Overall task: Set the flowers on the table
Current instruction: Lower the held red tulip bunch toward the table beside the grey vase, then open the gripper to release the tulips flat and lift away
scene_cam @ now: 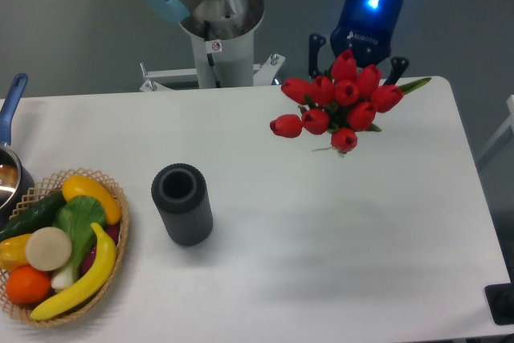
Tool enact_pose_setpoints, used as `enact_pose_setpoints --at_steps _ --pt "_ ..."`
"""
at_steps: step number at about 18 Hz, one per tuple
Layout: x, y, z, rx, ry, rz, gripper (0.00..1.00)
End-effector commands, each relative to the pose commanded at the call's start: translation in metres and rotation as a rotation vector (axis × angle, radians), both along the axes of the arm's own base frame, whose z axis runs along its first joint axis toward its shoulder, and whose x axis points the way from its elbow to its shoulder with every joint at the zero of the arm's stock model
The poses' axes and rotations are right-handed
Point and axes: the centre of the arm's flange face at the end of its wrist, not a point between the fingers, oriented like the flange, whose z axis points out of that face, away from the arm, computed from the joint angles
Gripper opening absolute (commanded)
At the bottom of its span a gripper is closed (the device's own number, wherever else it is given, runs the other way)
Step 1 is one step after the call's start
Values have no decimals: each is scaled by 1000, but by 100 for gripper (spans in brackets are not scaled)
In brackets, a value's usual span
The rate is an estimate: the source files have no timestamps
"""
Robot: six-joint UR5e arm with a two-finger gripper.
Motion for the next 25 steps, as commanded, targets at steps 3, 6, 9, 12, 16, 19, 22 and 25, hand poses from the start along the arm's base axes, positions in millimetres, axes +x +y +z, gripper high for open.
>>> enact_pose_setpoints --at_steps 3,6,9,12,16,19,22,25 --pt "-2 12 -18 -69 -5 -7 55" --pt "-3 21 -38 -156 11 -23 54" --pt "-3 27 -59 -258 18 -23 53" --pt "-6 30 -63 -280 23 -26 51" --pt "-15 32 -77 -304 10 -26 49" --pt "-18 32 -75 -303 19 -31 50" --pt "-30 31 -72 -312 56 -53 100" --pt "-37 25 -74 -401 135 -94 100"
